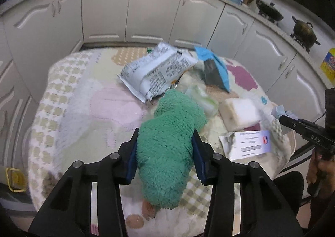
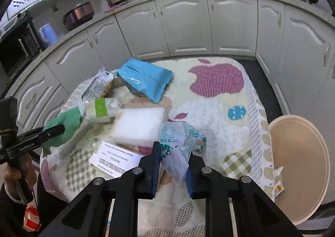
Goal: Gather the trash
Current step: 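Close the left gripper on the green fuzzy towel while the right gripper grasps the clear plastic bag, then carry the green towel and plastic bag over the beige bin with both grippers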
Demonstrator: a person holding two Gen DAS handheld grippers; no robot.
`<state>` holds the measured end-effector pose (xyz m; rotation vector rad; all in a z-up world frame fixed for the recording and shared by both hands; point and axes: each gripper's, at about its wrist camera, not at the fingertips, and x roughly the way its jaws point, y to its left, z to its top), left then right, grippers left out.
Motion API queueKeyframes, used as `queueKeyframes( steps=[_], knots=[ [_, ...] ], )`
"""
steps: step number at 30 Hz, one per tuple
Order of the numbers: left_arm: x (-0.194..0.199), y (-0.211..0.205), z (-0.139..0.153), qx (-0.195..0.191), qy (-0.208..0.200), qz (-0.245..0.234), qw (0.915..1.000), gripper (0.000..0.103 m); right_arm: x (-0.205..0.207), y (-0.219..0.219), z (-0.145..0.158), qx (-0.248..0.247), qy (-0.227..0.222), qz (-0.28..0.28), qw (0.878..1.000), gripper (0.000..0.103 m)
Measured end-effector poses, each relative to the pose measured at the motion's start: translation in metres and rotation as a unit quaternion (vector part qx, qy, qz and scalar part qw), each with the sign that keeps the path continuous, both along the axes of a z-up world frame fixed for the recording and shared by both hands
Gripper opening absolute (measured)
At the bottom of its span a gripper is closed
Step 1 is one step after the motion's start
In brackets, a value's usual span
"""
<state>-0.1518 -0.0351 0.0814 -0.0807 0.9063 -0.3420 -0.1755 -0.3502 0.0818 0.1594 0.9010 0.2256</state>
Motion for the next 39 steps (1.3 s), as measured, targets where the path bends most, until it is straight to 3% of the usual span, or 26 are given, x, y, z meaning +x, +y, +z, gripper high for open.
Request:
queueKeyframes(
  steps=[5,12,25,39],
  knots=[
    [-0.014,-0.001,0.022,0.001,-0.022,0.001,0.9998,0.042,-0.004,-0.001,0.007,0.006,-0.008,0.001,1.0,0.02],
    [-0.019,-0.033,0.042,0.004,-0.043,-0.024,0.9988,0.042,-0.01,-0.006,0.01,0.004,-0.012,0.0,1.0,0.02],
    [-0.012,-0.106,0.036,0.02,-0.042,-0.069,0.9965,0.043,-0.022,-0.031,0.01,0.0,-0.011,-0.024,1.0,0.02],
    [-0.009,-0.154,0.033,0.028,-0.04,-0.098,0.994,0.043,-0.03,-0.056,0.009,-0.003,-0.01,-0.046,0.999,0.02]
  ],
)
